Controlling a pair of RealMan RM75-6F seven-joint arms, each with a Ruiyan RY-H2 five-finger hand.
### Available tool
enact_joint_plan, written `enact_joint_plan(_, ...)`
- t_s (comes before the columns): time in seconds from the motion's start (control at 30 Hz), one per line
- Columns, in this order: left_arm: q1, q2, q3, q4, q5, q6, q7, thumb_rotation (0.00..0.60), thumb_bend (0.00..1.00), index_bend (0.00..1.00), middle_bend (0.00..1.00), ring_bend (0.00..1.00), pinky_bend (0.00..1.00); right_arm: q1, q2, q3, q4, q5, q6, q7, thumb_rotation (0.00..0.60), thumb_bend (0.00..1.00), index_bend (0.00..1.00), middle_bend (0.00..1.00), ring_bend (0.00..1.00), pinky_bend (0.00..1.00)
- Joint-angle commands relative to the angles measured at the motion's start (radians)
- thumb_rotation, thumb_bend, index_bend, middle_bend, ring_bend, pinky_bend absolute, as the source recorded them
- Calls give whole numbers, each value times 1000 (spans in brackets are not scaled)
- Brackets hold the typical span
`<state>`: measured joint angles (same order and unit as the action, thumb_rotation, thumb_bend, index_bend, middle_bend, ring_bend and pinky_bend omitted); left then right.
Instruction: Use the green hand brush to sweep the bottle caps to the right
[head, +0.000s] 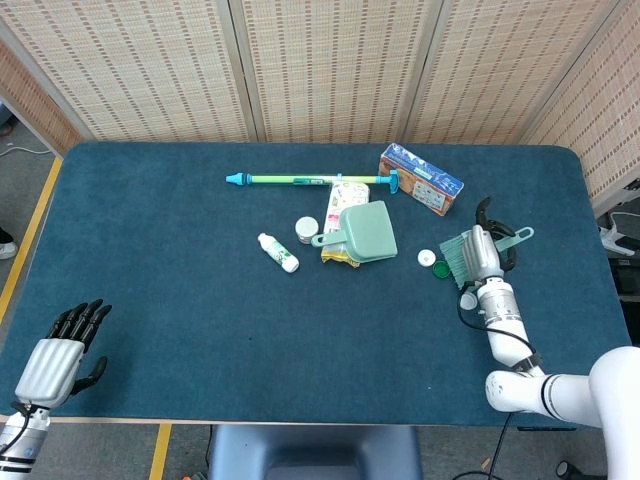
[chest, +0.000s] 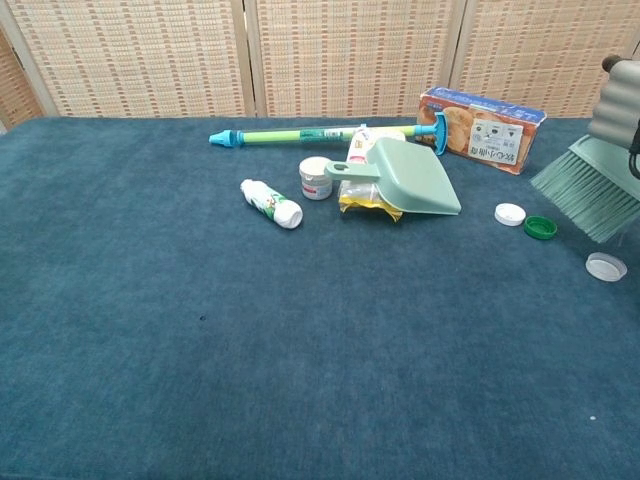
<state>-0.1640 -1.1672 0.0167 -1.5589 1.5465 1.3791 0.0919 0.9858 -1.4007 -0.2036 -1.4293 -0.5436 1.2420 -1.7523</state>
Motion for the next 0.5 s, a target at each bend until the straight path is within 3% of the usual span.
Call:
enact_joint_plan(0.03, -3, 1, -2, 2, 0, -2, -4, 600, 420, 0, 0, 0, 101, 33, -65, 53, 38, 19, -23, -27, 600, 369, 902, 838, 568, 121)
enact_joint_plan(0.23, 0, 3, -2, 9, -2, 3, -17, 600, 420, 0, 0, 0, 100, 60, -198, 95, 165, 64, -62, -85, 600, 369, 902, 838, 568, 121)
enact_joint_plan(0.5, -2, 8, -6, 14, -9, -1, -34, 600, 420, 0, 0, 0, 101, 61, -289, 98, 278, 88, -91, -142, 600, 369, 902, 838, 568, 121)
